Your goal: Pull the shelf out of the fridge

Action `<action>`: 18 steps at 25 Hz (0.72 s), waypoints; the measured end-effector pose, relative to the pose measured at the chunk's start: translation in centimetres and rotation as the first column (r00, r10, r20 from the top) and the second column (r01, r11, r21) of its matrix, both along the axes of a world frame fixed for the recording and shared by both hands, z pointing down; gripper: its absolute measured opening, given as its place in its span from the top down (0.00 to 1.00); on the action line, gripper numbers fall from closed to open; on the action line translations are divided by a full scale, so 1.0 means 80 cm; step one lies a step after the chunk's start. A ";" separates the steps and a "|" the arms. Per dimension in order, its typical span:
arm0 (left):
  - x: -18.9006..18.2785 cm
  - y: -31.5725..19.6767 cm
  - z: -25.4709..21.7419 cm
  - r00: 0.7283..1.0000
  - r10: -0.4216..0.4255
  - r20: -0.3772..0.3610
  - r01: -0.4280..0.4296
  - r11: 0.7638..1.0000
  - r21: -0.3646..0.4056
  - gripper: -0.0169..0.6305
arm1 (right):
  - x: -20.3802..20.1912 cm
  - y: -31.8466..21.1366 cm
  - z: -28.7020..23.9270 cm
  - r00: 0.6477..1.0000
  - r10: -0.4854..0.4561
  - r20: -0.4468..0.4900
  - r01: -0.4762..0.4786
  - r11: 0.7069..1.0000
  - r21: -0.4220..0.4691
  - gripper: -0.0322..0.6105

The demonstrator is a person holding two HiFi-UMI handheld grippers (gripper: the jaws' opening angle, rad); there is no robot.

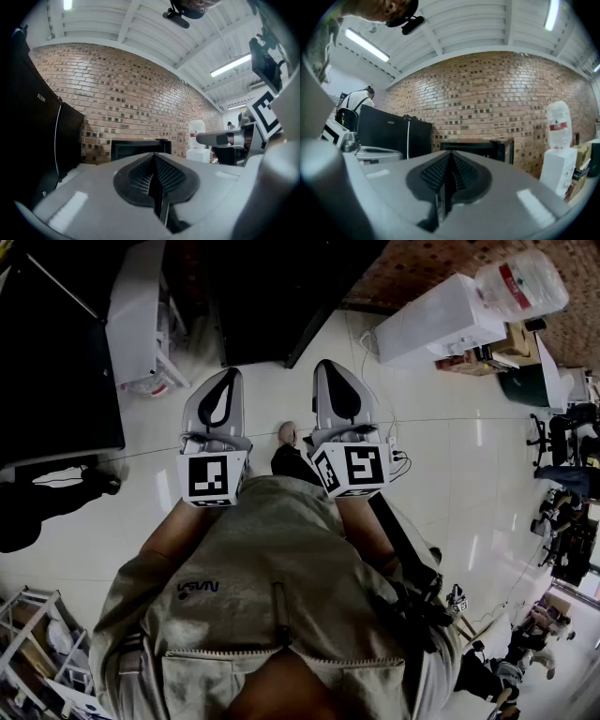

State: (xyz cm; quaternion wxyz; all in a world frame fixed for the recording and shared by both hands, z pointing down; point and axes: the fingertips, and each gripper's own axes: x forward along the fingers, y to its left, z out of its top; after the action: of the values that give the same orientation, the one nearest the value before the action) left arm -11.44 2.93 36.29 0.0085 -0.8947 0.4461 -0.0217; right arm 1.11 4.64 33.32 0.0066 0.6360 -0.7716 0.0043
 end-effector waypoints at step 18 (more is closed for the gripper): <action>0.104 -0.236 0.046 0.979 -0.161 0.126 0.167 0.985 -0.042 0.97 | 0.094 -0.282 0.098 0.961 -0.110 0.253 0.152 0.977 -0.153 0.93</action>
State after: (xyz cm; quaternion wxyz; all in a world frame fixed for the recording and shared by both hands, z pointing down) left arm -3.15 -15.92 39.96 0.0106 -0.8517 0.5163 -0.0889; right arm 8.61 -17.91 41.19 -0.0334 0.5750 -0.8040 0.1479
